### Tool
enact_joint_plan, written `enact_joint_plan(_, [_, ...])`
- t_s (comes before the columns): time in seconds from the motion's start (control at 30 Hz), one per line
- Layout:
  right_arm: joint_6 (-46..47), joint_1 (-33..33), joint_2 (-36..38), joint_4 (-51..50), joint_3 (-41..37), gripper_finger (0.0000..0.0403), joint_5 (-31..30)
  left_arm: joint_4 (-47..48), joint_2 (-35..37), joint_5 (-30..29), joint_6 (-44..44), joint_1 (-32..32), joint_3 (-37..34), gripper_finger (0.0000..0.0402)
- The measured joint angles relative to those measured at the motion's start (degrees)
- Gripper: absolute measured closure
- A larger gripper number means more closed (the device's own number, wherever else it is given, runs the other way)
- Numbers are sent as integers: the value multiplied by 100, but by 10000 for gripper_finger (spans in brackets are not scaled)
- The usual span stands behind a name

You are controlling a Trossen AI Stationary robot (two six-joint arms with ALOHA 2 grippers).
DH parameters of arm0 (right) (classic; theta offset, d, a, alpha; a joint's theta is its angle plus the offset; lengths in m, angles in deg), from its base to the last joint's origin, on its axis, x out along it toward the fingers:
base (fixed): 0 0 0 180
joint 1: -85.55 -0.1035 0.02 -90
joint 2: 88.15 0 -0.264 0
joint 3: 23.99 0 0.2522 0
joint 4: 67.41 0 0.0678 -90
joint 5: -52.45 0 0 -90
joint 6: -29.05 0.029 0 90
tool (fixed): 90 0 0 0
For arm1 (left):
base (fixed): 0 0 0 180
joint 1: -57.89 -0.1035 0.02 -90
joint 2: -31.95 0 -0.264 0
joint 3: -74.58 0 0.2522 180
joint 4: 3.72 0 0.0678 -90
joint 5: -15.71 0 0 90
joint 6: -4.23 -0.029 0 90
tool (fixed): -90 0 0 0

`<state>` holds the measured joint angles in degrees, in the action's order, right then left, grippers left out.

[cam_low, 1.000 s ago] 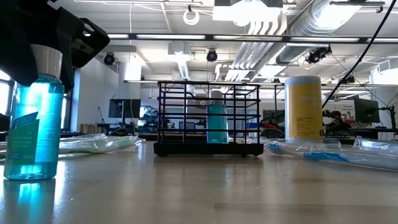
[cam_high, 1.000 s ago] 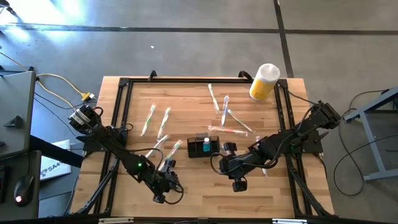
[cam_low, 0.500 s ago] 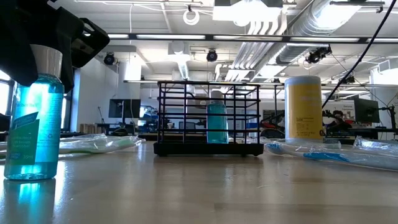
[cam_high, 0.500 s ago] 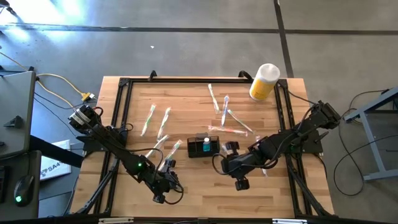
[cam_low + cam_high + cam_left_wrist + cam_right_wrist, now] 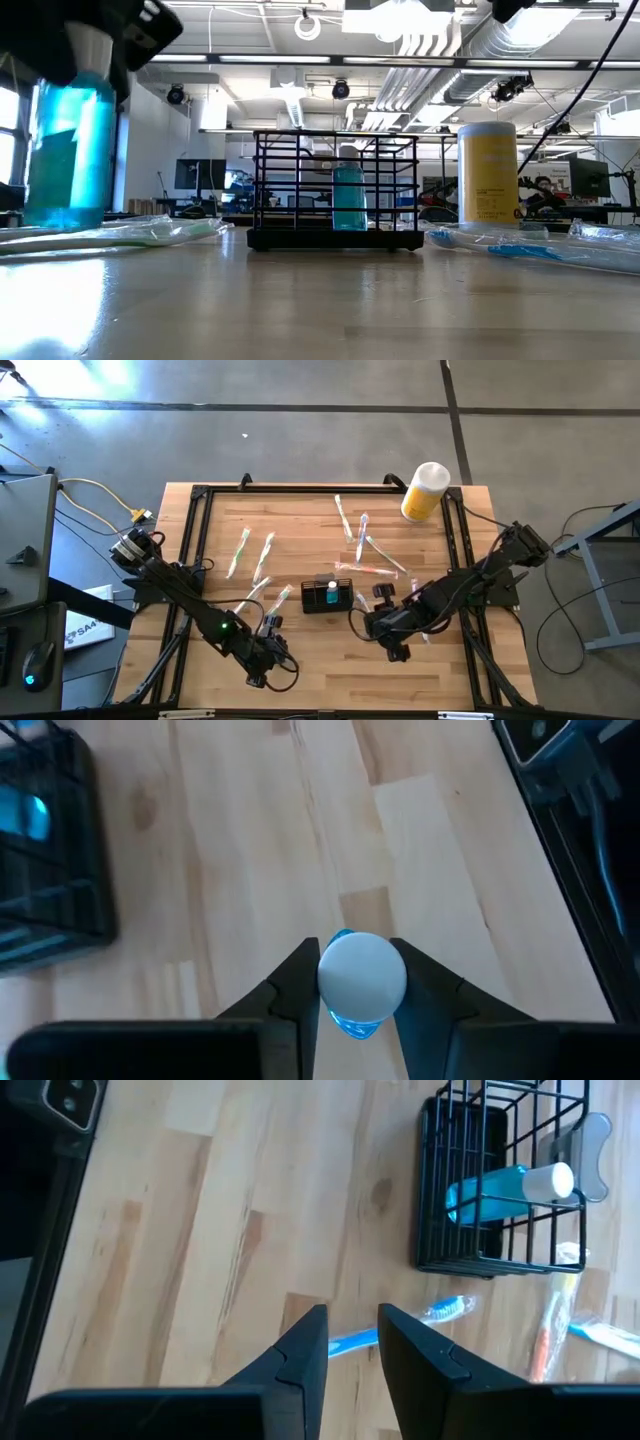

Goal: Pick & Place toothbrushing station
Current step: Put the mouthwash bottle into the wire organizer

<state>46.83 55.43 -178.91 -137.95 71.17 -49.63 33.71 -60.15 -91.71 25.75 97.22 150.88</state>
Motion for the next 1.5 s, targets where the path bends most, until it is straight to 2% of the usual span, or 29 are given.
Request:
enact_joint_plan(0.33, [322, -416, 211, 8, -527, 320, -10, 840, 0, -27, -797, 0, 616, 315])
enact_joint_plan(0.53, [516, -552, 781, 282, -1071, 320, -700, 1369, 0, 74, -980, -274, 921, 315])
enact_joint_plan(0.6, [514, -552, 1087, 476, -1304, 320, -744, 1398, 0, 281, -1163, -427, 957, 315])
enact_joint_plan(0.77, [340, -512, 1896, 1303, -1974, 320, -859, 1056, 10, 1356, -1994, -1033, 960, 315])
enact_joint_plan(1.0, [200, -502, 2800, 2288, -3083, 320, -1064, 930, 66, 2120, -2145, -1996, 957, 315])
enact_joint_plan(1.17, [-18, -483, 3018, 2818, -3681, 320, -1326, 784, 76, 2596, -2203, -2354, 1240, 315])
enact_joint_plan(1.33, [-293, -297, 3009, 3046, -3840, 320, -1302, 872, 79, 2418, -2423, -2373, 1875, 315])
enact_joint_plan(1.5, [-522, -129, 2953, 3183, -3838, 320, -1293, 794, 92, 1159, -2269, -2399, 2149, 315])
